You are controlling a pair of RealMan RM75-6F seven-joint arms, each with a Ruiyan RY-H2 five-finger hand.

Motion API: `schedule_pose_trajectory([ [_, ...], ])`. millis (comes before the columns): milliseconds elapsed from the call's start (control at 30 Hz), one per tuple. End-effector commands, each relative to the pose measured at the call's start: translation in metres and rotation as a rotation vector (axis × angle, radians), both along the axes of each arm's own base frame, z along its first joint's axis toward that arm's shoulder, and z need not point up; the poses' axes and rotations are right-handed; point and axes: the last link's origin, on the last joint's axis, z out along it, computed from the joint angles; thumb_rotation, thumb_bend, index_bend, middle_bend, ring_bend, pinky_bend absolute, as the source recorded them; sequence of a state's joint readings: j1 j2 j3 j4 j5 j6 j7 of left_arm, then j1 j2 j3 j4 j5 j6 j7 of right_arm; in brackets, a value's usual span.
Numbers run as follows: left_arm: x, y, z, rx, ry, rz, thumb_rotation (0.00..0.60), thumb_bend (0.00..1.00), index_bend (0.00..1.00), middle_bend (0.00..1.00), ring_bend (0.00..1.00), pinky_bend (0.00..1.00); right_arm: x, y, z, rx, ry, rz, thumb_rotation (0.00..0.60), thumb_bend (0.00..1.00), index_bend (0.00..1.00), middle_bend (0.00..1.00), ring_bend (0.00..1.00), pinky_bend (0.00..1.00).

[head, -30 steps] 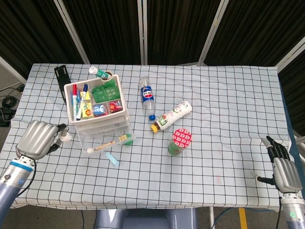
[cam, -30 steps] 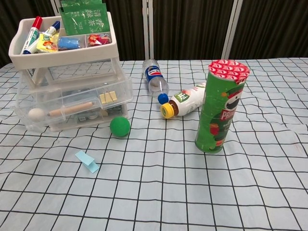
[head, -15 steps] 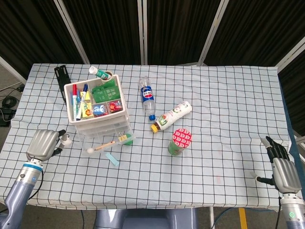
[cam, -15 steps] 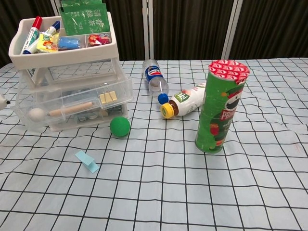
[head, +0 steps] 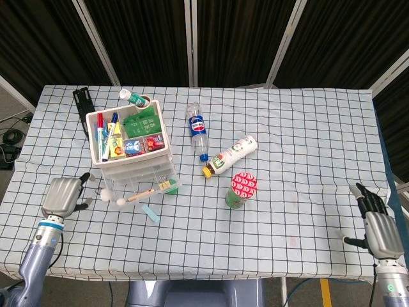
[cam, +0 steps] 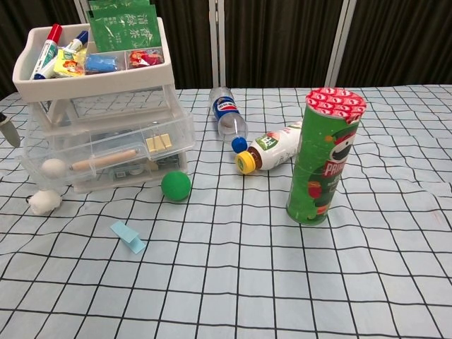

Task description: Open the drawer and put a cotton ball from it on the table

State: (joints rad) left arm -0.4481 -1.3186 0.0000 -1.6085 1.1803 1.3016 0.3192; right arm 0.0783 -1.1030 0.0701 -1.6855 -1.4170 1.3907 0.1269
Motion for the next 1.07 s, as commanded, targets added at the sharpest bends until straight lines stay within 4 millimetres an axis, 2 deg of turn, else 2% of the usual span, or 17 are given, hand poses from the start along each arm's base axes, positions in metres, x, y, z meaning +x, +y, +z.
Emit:
schedule_pose_trajectory([
  [33, -0.001, -0.005, 0.002, 0.018, -0.022, -0.008, 0.6, 0.23, 0.31, 0.85, 0.79, 0.76, 0.0, 0.0, -0.001, 0.002, 0.005, -0.002, 0.6, 0.04, 0.0, 0.0, 0.0, 0.0],
  [133, -0.002, -0.014, 0.006, 0.039, -0.043, -0.026, 0.6, 0.23, 0.25, 0.74, 0.71, 0.67, -0.002, 0.0, -0.003, 0.004, 0.029, -0.004, 0.6, 0.04, 0.0, 0.0, 0.0, 0.0],
  [200, -0.005, -0.033, 0.011, 0.067, -0.057, -0.05, 0.6, 0.23, 0.21, 0.64, 0.62, 0.58, -0.002, -0.001, -0.006, 0.007, 0.069, 0.008, 0.6, 0.04, 0.0, 0.0, 0.0, 0.0],
  [267, -0.008, -0.046, 0.014, 0.074, -0.059, -0.057, 0.6, 0.22, 0.13, 0.48, 0.5, 0.46, -0.001, -0.001, -0.008, 0.008, 0.081, 0.018, 0.6, 0.04, 0.0, 0.0, 0.0, 0.0],
  [367, -0.009, -0.072, 0.018, 0.058, -0.065, -0.025, 0.6, 0.2, 0.04, 0.27, 0.33, 0.35, 0.0, -0.001, -0.01, 0.027, 0.11, 0.046, 0.6, 0.04, 0.0, 0.0, 0.0, 0.0],
  [433, -0.008, -0.088, 0.023, 0.052, -0.054, -0.009, 0.6, 0.19, 0.0, 0.11, 0.19, 0.25, 0.0, -0.001, -0.011, 0.038, 0.125, 0.06, 0.6, 0.04, 0.0, 0.0, 0.0, 0.0],
  [500, -0.007, -0.1, 0.029, 0.067, -0.026, -0.012, 0.6, 0.18, 0.0, 0.02, 0.08, 0.15, 0.001, 0.0, -0.011, 0.042, 0.143, 0.078, 0.6, 0.04, 0.0, 0.0, 0.0, 0.0],
  [567, -0.009, -0.109, 0.035, 0.095, 0.009, -0.015, 0.6, 0.15, 0.0, 0.0, 0.01, 0.04, 0.002, 0.0, -0.011, 0.035, 0.162, 0.101, 0.6, 0.04, 0.0, 0.0, 0.0, 0.0],
  [633, -0.011, -0.113, 0.037, 0.116, 0.025, -0.012, 0.6, 0.13, 0.0, 0.0, 0.0, 0.0, 0.004, 0.001, -0.011, 0.026, 0.176, 0.117, 0.6, 0.03, 0.0, 0.0, 0.0, 0.0],
  [833, -0.018, -0.123, 0.045, 0.138, 0.053, -0.002, 0.6, 0.13, 0.0, 0.0, 0.0, 0.0, 0.008, 0.002, -0.011, -0.014, 0.213, 0.163, 0.6, 0.03, 0.0, 0.0, 0.0, 0.0],
  [1067, -0.018, -0.123, 0.046, 0.136, 0.043, 0.004, 0.6, 0.13, 0.0, 0.0, 0.0, 0.0, 0.009, 0.003, -0.012, -0.032, 0.208, 0.175, 0.6, 0.03, 0.0, 0.0, 0.0, 0.0],
])
